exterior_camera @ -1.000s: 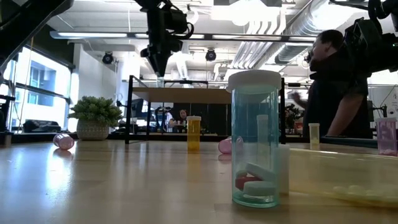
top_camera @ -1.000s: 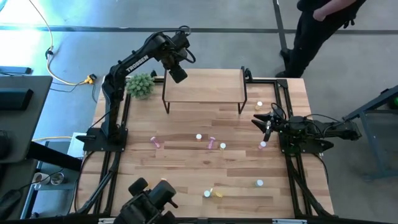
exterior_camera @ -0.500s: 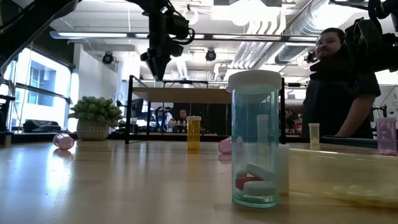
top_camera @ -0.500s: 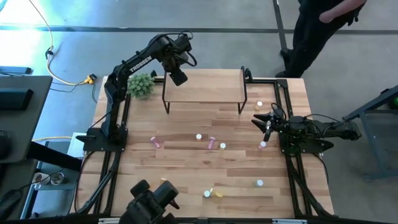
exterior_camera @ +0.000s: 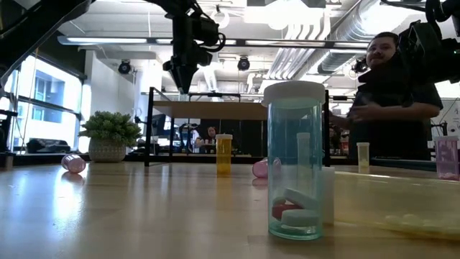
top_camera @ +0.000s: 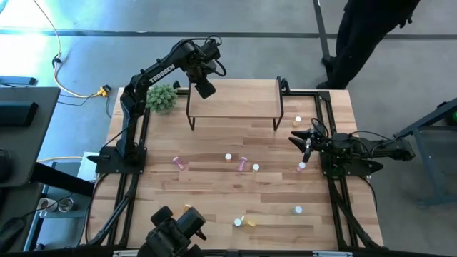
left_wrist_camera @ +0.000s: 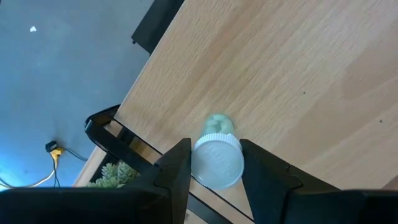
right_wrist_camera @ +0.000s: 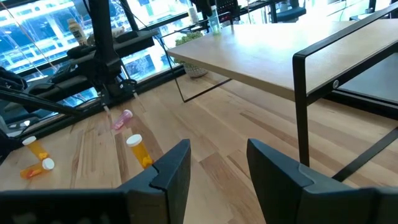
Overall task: Pick and place medicine bottles onto shelf by color
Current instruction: Put the top blue pill bottle on the shelf, then put the middle yellow pill bottle on the shelf
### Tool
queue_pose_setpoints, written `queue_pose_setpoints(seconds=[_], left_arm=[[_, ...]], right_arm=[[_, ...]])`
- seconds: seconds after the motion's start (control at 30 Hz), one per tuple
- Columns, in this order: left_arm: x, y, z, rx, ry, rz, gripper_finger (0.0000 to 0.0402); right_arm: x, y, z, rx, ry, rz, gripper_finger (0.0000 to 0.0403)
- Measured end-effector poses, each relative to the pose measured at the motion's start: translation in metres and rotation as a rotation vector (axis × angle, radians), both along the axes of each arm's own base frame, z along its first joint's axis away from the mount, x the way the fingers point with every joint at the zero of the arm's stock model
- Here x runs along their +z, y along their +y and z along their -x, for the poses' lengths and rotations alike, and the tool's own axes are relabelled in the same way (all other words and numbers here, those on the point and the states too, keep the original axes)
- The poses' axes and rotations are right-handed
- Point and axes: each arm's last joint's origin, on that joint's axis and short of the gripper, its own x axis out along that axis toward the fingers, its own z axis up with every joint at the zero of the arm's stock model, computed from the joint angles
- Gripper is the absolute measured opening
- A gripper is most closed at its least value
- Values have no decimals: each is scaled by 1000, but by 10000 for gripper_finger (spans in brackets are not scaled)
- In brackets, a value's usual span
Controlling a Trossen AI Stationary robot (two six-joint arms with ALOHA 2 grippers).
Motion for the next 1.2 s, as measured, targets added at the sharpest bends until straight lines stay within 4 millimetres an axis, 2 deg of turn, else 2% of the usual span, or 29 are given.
queue_pose_setpoints(seconds=[0.3, 0.5, 0.9, 1.2], left_arm=[[-2, 2, -2, -1, -5, -12, 171], [2, 0, -1, -21, -5, -21, 189], [36, -16, 14, -57, -68, -92, 190], [71, -46, 24, -106, -184, -126, 186]], right_arm=[[0, 0, 0, 0, 1, 0, 149], [0, 0, 0, 0, 1, 0, 149], [0, 0, 0, 0, 0, 0, 149], [0, 0, 0, 0, 1, 0, 149]])
